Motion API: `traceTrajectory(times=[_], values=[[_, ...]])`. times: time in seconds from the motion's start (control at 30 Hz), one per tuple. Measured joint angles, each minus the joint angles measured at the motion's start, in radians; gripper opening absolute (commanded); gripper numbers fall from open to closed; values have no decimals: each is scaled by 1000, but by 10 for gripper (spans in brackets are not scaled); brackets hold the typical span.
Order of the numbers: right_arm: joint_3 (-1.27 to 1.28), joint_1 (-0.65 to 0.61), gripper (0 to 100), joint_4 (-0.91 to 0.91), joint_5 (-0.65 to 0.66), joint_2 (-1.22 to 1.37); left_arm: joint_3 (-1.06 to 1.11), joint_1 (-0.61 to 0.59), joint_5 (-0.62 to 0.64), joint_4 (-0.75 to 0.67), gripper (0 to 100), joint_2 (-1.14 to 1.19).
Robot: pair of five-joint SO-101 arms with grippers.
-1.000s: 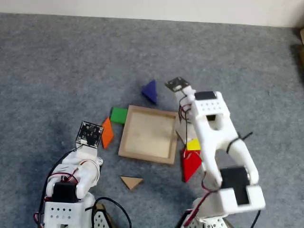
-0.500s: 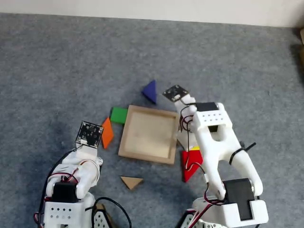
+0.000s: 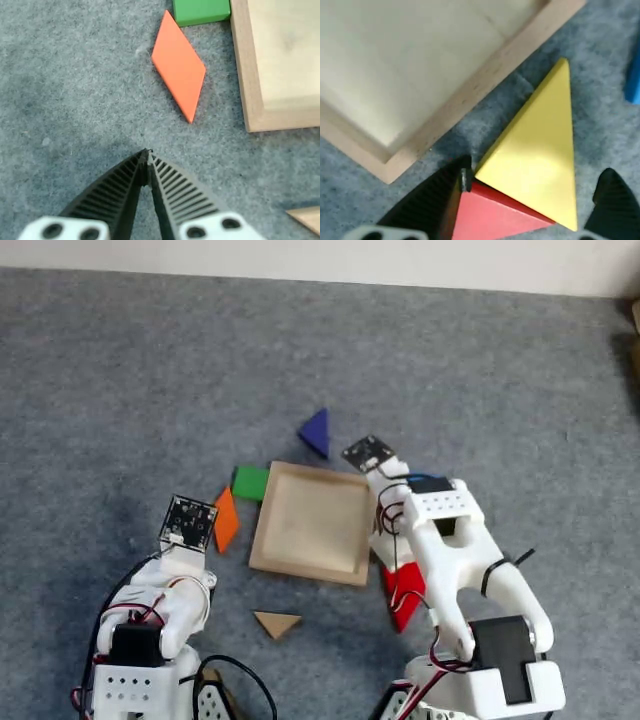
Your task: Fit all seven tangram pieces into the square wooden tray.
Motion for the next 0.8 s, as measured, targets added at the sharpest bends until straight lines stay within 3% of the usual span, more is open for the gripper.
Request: traceTrajectory(times=[0.3, 0.47, 0.7, 0.8], values=[[0, 0, 365, 0, 8, 0, 0, 0, 0, 0, 6, 0], [-2, 0, 300, -8, 8, 38, 0, 0, 0, 0, 6, 0], [-44, 3, 293, -3, 11, 124, 0, 0, 0, 0, 6, 0], [-49, 3, 233, -3, 11, 127, 0, 0, 0, 0, 6, 0]])
